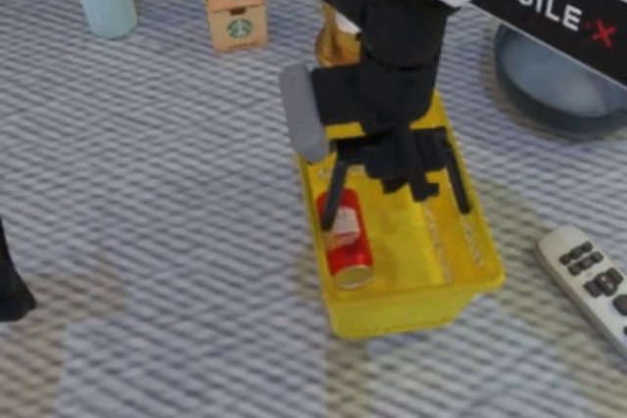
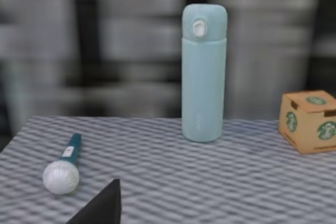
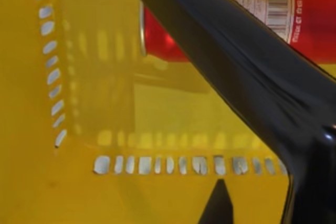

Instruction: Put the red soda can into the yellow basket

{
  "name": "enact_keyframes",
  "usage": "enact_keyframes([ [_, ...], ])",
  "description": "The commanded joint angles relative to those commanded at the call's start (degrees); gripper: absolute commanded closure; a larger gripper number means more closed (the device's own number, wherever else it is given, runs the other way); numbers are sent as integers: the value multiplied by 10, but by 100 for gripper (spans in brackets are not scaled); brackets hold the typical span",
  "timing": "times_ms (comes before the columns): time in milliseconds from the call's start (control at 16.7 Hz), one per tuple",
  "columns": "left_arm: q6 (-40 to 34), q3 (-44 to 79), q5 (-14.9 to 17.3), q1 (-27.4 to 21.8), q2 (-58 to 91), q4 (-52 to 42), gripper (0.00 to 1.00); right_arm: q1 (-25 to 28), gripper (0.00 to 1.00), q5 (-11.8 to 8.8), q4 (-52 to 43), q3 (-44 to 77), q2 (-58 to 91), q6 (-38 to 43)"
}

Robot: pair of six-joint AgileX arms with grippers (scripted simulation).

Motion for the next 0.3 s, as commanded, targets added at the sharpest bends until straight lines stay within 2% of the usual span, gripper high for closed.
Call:
enact_keyframes([
  [300, 0, 0, 0, 0, 0, 0, 0, -10, 100, 0, -62, 51, -11, -12],
])
